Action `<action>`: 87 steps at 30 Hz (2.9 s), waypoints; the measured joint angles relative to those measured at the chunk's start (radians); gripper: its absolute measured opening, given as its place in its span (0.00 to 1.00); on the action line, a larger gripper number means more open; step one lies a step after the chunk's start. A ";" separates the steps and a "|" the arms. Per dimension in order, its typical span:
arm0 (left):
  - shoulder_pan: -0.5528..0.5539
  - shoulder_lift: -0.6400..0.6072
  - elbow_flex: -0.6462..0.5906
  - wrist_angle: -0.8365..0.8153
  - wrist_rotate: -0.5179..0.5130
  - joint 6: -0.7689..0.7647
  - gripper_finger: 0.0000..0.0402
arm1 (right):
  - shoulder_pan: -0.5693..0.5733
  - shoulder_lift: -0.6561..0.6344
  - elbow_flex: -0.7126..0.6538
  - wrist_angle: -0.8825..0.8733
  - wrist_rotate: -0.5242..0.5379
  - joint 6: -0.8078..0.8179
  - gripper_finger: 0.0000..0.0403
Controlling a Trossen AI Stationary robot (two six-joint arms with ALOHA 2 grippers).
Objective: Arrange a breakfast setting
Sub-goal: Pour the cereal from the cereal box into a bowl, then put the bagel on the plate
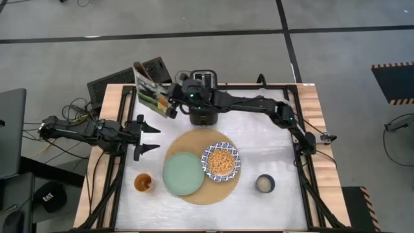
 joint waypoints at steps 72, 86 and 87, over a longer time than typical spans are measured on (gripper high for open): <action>0.000 0.000 0.000 -0.001 -0.010 -0.007 0.73 | -0.012 -0.022 0.016 -0.068 -0.054 0.003 0.62; 0.000 0.060 0.000 0.044 -0.046 -0.048 0.73 | -0.009 -0.220 0.016 -0.659 0.284 0.213 0.62; 0.000 0.072 0.000 0.051 -0.065 -0.055 0.73 | -0.015 -0.225 0.016 -0.695 0.285 0.267 0.62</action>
